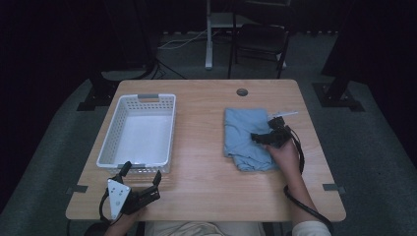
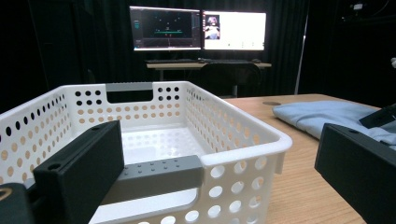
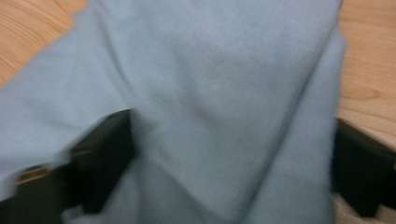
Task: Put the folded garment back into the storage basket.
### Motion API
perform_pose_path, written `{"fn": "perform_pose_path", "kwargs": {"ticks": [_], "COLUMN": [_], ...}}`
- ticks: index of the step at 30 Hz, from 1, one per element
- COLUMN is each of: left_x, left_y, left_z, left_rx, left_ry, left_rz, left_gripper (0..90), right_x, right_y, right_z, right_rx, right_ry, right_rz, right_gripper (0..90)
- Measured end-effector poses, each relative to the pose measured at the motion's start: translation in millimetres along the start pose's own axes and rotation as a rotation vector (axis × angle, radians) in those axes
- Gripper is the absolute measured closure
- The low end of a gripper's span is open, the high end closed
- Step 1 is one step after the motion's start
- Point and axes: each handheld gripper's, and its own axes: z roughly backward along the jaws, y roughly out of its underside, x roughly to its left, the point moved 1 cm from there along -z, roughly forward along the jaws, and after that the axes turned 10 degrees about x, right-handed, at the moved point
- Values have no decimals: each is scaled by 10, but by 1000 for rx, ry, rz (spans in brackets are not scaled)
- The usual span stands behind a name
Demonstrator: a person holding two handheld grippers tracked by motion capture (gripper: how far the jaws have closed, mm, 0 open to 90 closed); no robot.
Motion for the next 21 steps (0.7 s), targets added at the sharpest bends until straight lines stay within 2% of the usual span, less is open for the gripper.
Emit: {"fn": "perform_pose_path", "kwargs": {"ticks": [2,5,8,12,15,18,21], "left_x": [0,-1,-2,-1,-1,-1,-1], "left_y": [0,0,0,0,0,0,-1], "left_z": [0,-1,-1,-1,-1,-1,-1], "left_rx": [0,0,0,0,-1,0,0], "left_ry": [0,-4,-4,-4,-4,-4,-4], "left_rz": [0,1,1,1,1,1,1], "left_gripper": [26,27,27,27,26,26,27], "right_x": [1,7,-5,-47,-47,-79,-80], "right_y": [21,44,57,78,79,93,102], "right_z": [24,47,45,39,39,41,52], "right_rx": [-13,-21,-26,-40,-41,-53,-65], "right_ry": [-9,-52,-120,-175,-178,-219,-238], "right_rz": [-6,-8,-17,-44,-45,-78,-89], "right_gripper": [278,453,548,580,590,600,607]}}
